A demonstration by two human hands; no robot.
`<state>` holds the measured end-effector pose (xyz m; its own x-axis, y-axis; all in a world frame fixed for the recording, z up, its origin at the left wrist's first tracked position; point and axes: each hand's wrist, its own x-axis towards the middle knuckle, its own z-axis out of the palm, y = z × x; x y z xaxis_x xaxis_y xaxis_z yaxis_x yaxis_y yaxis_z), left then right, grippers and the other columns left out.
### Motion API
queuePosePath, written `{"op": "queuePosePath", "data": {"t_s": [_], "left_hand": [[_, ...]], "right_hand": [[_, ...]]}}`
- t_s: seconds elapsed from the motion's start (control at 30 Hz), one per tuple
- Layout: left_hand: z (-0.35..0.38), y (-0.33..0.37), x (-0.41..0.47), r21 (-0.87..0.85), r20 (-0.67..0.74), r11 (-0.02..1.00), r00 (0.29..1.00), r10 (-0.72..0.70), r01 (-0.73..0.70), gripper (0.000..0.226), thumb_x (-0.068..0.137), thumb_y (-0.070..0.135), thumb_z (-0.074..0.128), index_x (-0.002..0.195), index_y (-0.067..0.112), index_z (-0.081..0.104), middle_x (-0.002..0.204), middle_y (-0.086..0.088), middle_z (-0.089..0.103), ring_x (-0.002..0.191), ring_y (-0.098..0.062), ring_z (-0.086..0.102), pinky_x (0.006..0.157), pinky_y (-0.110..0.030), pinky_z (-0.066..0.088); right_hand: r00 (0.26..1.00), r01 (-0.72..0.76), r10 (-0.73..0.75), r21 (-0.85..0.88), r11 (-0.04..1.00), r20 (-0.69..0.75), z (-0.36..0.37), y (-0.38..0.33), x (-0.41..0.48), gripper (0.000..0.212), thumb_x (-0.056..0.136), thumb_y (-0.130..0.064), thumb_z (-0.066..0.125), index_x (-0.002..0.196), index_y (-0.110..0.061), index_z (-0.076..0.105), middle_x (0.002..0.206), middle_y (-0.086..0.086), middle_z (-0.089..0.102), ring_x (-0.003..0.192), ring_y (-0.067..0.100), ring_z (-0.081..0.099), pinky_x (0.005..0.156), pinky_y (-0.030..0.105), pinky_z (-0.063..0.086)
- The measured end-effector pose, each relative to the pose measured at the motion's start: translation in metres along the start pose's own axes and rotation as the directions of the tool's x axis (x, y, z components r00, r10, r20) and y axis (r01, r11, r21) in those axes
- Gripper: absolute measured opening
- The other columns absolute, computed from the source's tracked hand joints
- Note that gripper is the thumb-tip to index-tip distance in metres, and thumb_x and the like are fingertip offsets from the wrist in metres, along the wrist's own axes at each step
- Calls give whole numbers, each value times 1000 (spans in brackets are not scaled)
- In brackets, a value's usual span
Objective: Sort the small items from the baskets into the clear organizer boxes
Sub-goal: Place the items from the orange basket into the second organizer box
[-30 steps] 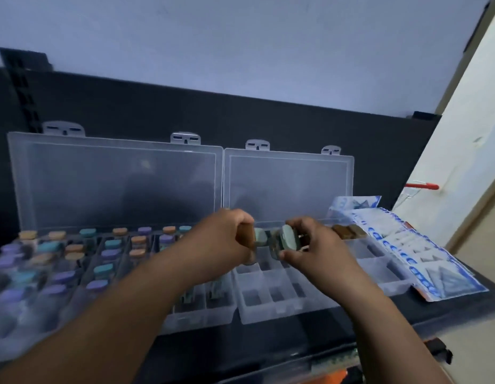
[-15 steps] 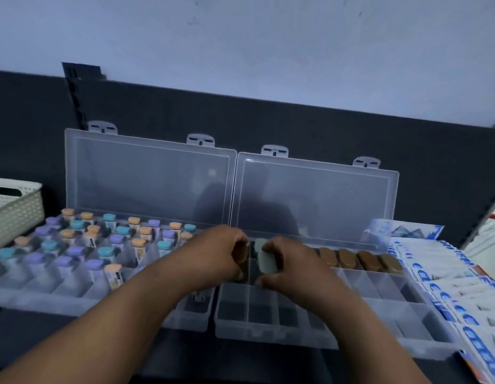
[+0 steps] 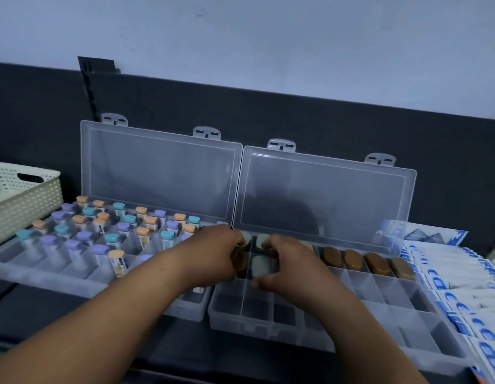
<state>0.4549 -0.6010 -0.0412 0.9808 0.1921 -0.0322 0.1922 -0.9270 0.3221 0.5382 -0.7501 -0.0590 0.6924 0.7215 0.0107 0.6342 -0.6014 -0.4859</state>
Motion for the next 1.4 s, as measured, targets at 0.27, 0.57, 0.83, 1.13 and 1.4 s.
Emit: {"op": "queuePosePath", "data": {"t_s": [0.27, 0.57, 0.83, 1.13, 1.4], "left_hand": [[-10, -2, -25, 45, -200, 999, 980, -13, 22, 45, 81, 40, 66, 122, 24, 56, 121, 0, 55, 114, -18, 48, 97, -34, 39], [-47, -80, -103, 270, -433, 921, 890, -145, 281, 78, 88, 54, 51, 151, 28, 13, 159, 1, 9, 146, -18, 4, 116, -34, 7], [-89, -184, -228, 291, -470, 836, 831, -298, 465, 79, 89, 59, 46, 151, 26, 10, 160, -2, 5, 146, -22, 2, 115, -37, 8], [-134, -300, -380, 262, -487, 749, 753, -443, 609, 77, 89, 59, 47, 150, 29, 12, 159, 0, 8, 146, -21, 3, 116, -39, 9], [-165, -376, -435, 216, -474, 715, 712, -518, 664, 78, 87, 62, 45, 150, 29, 14, 158, 0, 13, 146, -20, 8, 116, -41, 10]], "right_hand": [[986, 122, -128, -67, 990, -110, -1, -22, 0, 40, 88, -37, 63, 124, -28, 51, 118, -6, 47, 110, 15, 49, 95, 33, 44], [945, 278, -319, -327, 903, -79, 28, -115, 8, 62, 99, -47, 39, 152, -30, 13, 162, -2, 7, 148, 21, 3, 120, 40, 6], [902, 412, -431, -331, 849, 17, 90, -252, 9, 67, 95, -56, 38, 152, -31, 14, 161, -2, 8, 148, 20, 5, 120, 41, 8], [821, 549, -570, -298, 781, 18, 174, -416, 3, 72, 91, -63, 34, 151, -26, 23, 160, 1, 18, 147, 19, 13, 119, 40, 13], [800, 591, -592, -292, 752, 96, 201, -502, 21, 65, 95, -55, 39, 152, -27, 21, 160, -2, 17, 147, 17, 12, 119, 40, 12]]}}
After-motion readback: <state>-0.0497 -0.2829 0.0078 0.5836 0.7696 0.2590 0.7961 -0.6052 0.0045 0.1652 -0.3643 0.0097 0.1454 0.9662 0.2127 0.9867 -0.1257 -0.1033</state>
